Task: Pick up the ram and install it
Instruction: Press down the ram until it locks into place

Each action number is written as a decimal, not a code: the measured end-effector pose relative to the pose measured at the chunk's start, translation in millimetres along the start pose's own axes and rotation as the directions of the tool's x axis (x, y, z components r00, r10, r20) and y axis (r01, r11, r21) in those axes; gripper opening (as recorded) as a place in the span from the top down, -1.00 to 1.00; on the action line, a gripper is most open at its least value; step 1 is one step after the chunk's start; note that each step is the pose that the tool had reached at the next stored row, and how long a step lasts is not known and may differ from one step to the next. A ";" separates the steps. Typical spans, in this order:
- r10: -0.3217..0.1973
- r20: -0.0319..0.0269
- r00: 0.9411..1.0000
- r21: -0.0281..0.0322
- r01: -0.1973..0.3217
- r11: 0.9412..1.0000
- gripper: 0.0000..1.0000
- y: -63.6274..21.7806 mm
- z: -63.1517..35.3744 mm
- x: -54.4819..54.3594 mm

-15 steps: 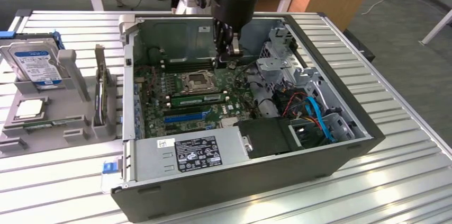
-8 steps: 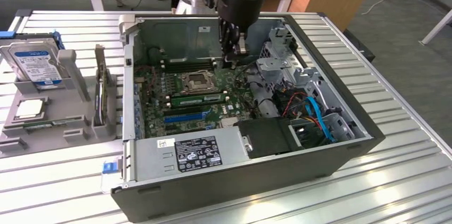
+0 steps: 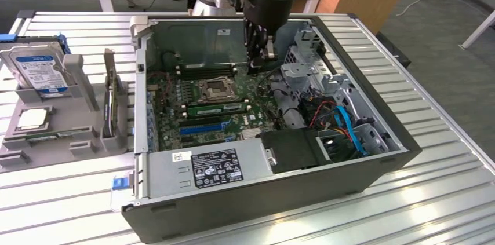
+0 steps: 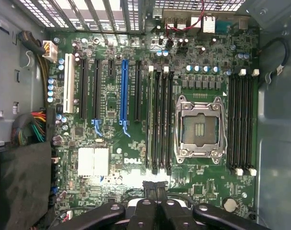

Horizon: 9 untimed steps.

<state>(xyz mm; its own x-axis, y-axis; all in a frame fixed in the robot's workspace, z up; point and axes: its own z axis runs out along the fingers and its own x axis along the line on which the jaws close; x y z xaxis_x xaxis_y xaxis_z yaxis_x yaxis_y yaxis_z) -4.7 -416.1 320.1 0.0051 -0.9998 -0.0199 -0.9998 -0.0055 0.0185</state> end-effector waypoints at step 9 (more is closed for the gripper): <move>0.000 0.000 1.000 0.000 0.000 1.000 0.80 -0.1 2.4 0.1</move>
<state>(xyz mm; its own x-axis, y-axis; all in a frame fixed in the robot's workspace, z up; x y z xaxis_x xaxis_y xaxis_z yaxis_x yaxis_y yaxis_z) -4.7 -416.1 317.7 0.0051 -0.9998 -0.0200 -0.9998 -0.0055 0.0185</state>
